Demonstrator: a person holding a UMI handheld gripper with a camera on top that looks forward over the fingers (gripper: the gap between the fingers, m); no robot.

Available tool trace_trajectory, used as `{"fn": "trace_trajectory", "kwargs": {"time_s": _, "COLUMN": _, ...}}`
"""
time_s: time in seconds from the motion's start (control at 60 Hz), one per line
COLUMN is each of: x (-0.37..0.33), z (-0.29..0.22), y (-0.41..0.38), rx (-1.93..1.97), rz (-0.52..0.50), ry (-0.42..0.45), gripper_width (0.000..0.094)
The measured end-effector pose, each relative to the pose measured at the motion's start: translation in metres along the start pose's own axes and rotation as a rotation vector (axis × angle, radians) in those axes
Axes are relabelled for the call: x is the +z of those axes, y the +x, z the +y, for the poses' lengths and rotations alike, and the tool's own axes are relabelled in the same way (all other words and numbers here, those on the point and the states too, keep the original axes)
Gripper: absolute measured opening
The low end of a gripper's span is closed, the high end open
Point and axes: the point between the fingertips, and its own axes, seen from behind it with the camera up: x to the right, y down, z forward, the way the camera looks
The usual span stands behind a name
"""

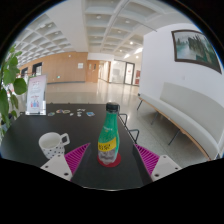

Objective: Pour water

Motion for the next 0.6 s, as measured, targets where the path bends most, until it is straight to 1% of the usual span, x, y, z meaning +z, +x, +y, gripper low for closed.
{"fn": "trace_trajectory", "kwargs": {"time_s": 0.2, "x": -0.116, "z": 0.000, "y": -0.005, "rx": 0.016, "rz": -0.015, "ry": -0.013, "gripper_width": 0.0859}}
{"fn": "trace_trajectory", "kwargs": {"time_s": 0.35, "x": -0.191, "z": 0.016, "y": -0.006, "rx": 0.019, "rz": -0.025, "ry": -0.025, "gripper_width": 0.0860}}
{"fn": "trace_trajectory", "kwargs": {"time_s": 0.467, "x": -0.233, "z": 0.030, "y": -0.007, "rx": 0.016, "rz": -0.029, "ry": -0.035, "gripper_width": 0.0858}}
{"fn": "trace_trajectory", "kwargs": {"time_s": 0.6, "x": -0.263, "z": 0.038, "y": -0.003, "rx": -0.022, "rz": -0.013, "ry": -0.030, "gripper_width": 0.0856}}
